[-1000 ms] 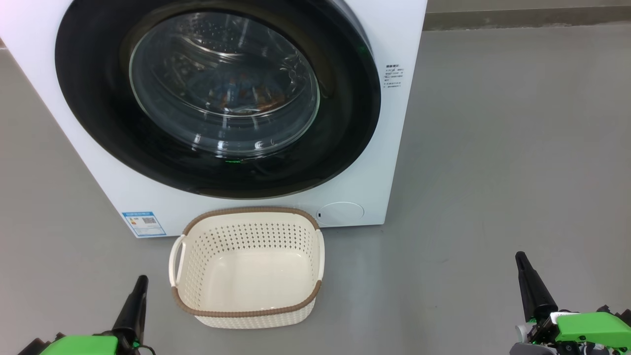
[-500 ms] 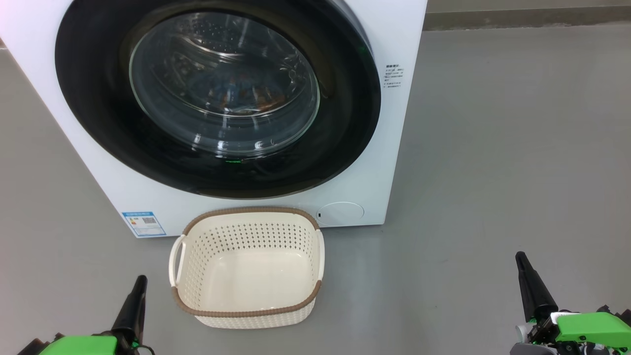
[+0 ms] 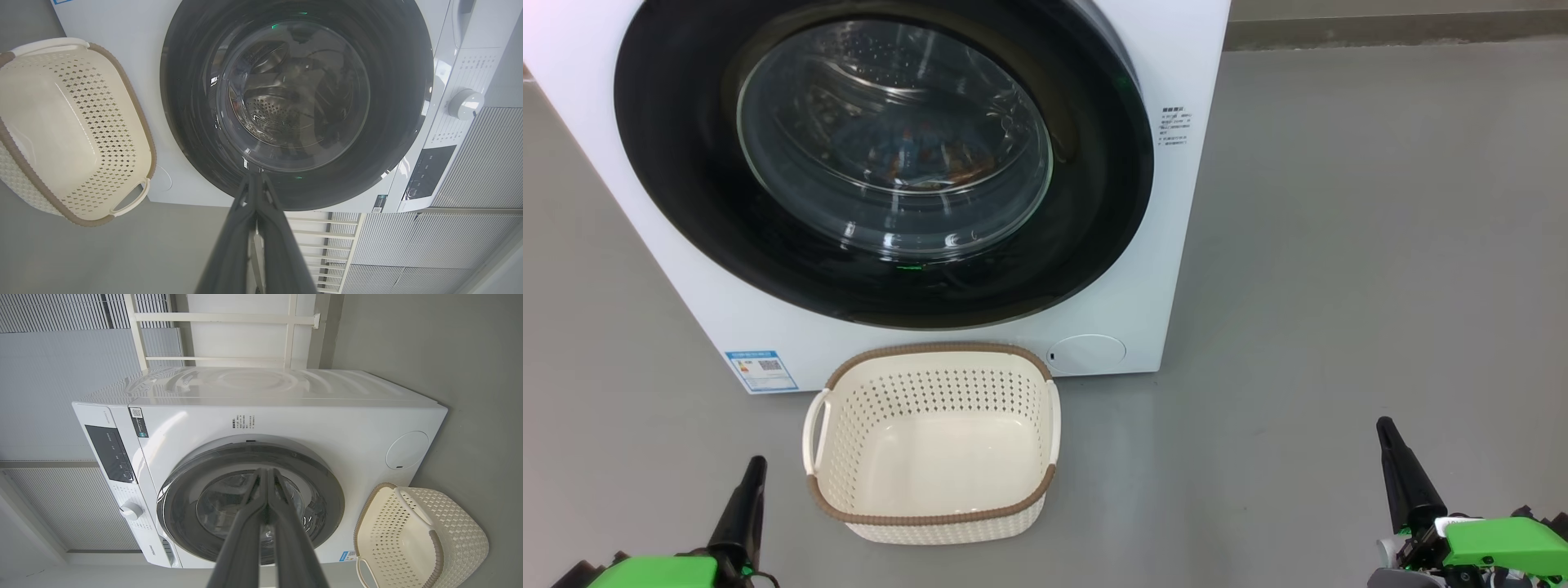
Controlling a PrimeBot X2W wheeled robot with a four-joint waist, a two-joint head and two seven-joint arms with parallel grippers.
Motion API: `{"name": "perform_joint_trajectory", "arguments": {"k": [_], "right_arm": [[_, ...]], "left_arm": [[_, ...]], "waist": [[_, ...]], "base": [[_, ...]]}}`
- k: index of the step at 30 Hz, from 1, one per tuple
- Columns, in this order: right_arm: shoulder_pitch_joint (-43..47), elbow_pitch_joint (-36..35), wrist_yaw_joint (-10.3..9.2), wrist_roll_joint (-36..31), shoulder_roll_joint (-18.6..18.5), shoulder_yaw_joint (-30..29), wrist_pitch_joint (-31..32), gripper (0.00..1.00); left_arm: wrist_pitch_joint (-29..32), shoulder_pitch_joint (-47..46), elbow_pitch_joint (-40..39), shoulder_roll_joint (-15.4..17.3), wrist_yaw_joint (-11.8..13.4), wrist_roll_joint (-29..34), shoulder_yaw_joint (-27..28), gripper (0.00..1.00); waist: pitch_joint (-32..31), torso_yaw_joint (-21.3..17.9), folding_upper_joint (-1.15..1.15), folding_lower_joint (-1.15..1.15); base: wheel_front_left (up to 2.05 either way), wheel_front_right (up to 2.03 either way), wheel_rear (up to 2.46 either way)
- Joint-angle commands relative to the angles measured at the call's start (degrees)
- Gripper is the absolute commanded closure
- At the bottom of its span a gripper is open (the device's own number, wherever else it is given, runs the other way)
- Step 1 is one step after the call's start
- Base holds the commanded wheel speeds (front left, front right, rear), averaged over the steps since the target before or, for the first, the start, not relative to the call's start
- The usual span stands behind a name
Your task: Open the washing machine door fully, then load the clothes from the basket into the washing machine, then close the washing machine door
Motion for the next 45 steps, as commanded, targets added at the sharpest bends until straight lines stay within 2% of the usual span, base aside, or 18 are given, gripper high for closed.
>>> {"name": "perform_joint_trajectory", "arguments": {"k": [1, 45], "right_arm": [[-2.3, -1.4, 0.09, -0.4, -0.2, 1.2, 0.3, 1.00], [-2.3, -1.4, 0.09, -0.6, 0.0, 1.0, 0.4, 1.00]], "left_arm": [[0.4, -2.4, -1.0, 0.7, -0.4, 0.6, 2.0, 1.00], [0.6, -2.4, -1.0, 0.5, -0.4, 0.8, 2.3, 1.00]], "waist": [[0.0, 0.0, 0.00, 0.00], [0.0, 0.0, 0.00, 0.00]], "base": [[0.00, 0.00, 0.00], [0.00, 0.00, 0.00]]}}
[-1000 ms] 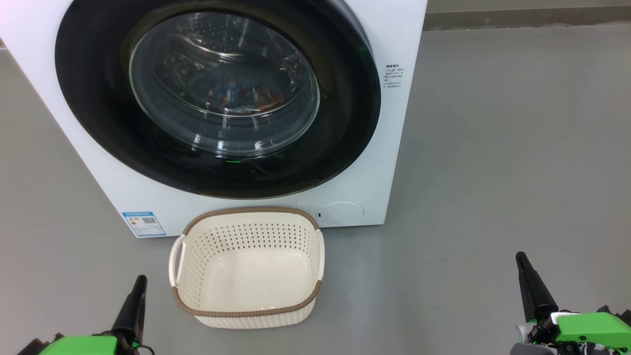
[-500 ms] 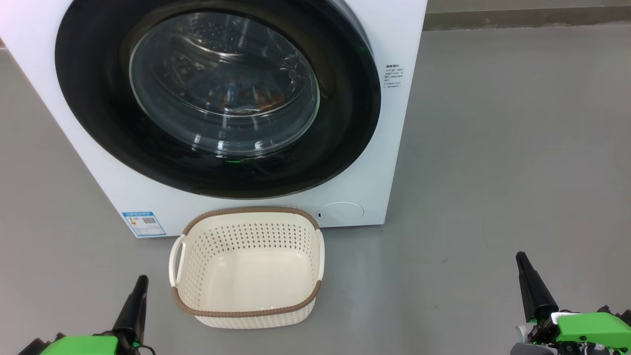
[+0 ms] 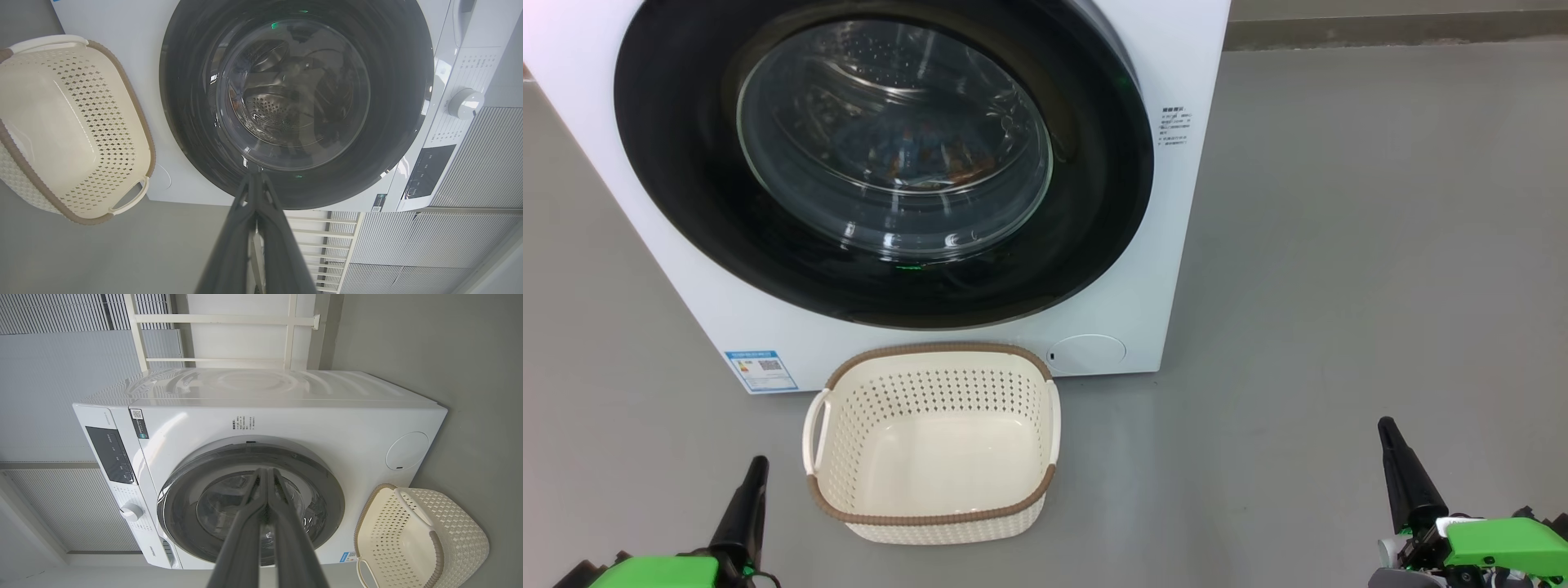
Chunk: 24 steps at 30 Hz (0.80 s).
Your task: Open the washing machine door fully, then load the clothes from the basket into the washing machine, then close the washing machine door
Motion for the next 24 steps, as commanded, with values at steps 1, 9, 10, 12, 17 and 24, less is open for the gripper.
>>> {"name": "perform_joint_trajectory", "arguments": {"k": [1, 9, 10, 12, 17, 24], "right_arm": [[-2.3, -1.4, 0.09, -0.6, -0.1, 1.2, 0.4, 1.00], [-2.3, -1.4, 0.09, -0.6, -0.1, 1.2, 0.4, 1.00], [-2.3, -1.4, 0.09, -0.6, -0.1, 1.2, 0.4, 1.00], [-2.3, -1.4, 0.09, -0.6, -0.1, 1.2, 0.4, 1.00], [-2.3, -1.4, 0.09, -0.6, -0.1, 1.2, 0.4, 1.00], [-2.3, -1.4, 0.09, -0.6, -0.1, 1.2, 0.5, 1.00]], "left_arm": [[0.2, -2.4, -1.0, 0.8, -0.4, 0.7, 2.0, 1.00], [0.2, -2.4, -1.0, 0.8, -0.4, 0.7, 2.1, 1.00], [0.2, -2.4, -1.0, 0.8, -0.4, 0.7, 2.1, 1.00], [0.3, -2.4, -1.0, 0.8, -0.4, 0.7, 2.1, 1.00], [0.3, -2.4, -1.0, 0.7, -0.4, 0.8, 2.1, 1.00], [0.3, -2.4, -1.0, 0.7, -0.4, 0.8, 2.1, 1.00]], "waist": [[0.0, 0.0, 0.00, 0.00], [0.0, 0.0, 0.00, 0.00], [0.0, 0.0, 0.00, 0.00], [0.0, 0.0, 0.00, 0.00], [0.0, 0.0, 0.00, 0.00], [0.0, 0.0, 0.00, 0.00]], "base": [[0.00, 0.00, 0.00], [0.00, 0.00, 0.00], [0.00, 0.00, 0.00], [0.00, 0.00, 0.00], [0.00, 0.00, 0.00], [0.00, 0.00, 0.00]]}}
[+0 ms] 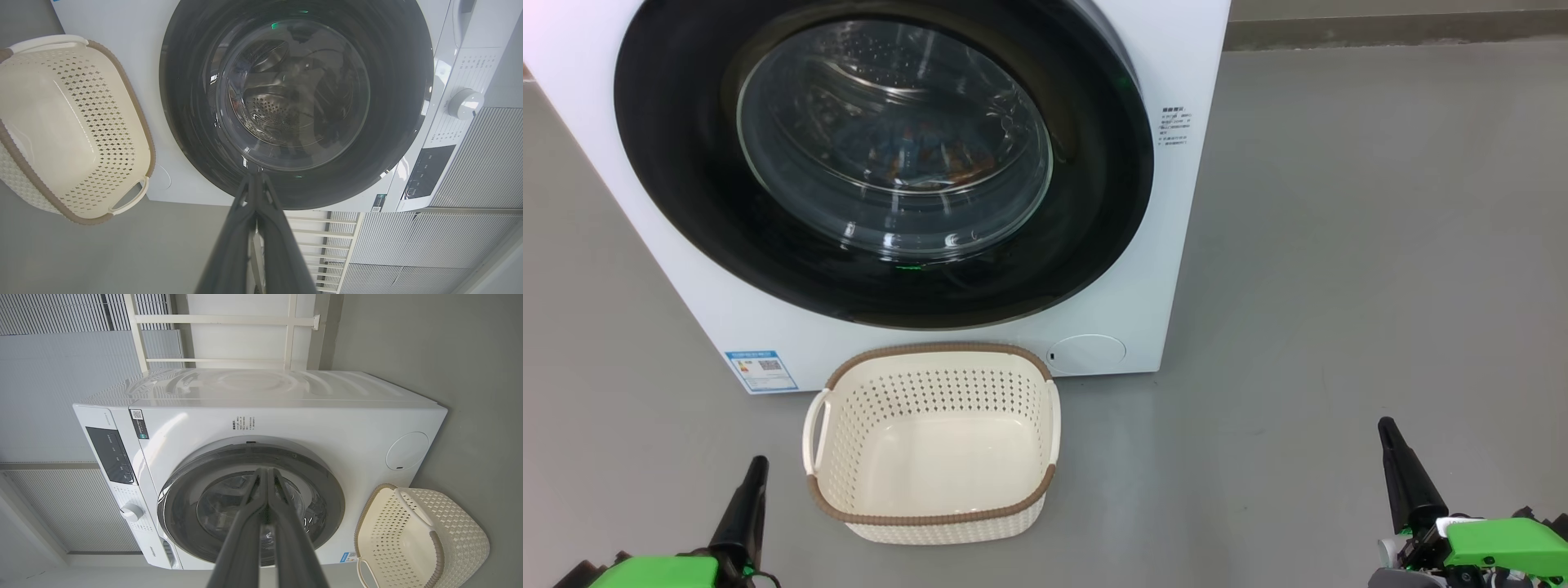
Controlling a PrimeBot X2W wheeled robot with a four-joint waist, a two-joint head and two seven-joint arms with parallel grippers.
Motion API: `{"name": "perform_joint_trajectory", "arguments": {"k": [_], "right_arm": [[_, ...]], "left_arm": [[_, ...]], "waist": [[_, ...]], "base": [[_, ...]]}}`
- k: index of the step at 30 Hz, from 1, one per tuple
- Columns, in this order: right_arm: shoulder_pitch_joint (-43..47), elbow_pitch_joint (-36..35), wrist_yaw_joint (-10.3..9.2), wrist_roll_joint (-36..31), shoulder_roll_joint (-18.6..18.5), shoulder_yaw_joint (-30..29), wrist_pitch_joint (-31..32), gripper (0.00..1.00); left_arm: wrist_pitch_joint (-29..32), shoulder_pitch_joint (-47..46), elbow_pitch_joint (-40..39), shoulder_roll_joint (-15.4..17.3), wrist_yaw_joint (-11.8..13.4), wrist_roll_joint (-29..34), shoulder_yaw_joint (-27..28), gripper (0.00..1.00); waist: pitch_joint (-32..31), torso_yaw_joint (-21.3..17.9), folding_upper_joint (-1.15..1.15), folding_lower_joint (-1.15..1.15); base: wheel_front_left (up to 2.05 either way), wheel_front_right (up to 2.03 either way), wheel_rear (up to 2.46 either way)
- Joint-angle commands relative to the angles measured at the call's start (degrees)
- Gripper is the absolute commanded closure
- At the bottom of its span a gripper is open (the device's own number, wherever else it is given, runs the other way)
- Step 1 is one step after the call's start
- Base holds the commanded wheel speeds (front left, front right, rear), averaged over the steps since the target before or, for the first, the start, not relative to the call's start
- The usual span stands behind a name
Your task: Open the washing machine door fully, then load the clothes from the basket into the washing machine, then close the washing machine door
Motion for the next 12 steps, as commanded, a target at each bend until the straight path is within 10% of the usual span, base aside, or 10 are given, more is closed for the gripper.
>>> {"name": "perform_joint_trajectory", "arguments": {"k": [1, 12], "right_arm": [[-2.3, -1.4, 0.09, -0.6, -0.2, 1.3, 0.5, 1.00], [-2.3, -1.4, 0.09, -0.6, -0.1, 1.2, 0.5, 1.00]], "left_arm": [[0.2, -2.4, -1.1, 0.8, -0.4, 0.8, 2.0, 1.00], [0.3, -2.4, -1.1, 0.8, -0.4, 0.8, 2.1, 1.00]], "waist": [[0.0, 0.0, 0.00, 0.00], [0.0, 0.0, 0.00, 0.00]], "base": [[0.00, 0.00, 0.00], [0.00, 0.00, 0.00]]}}
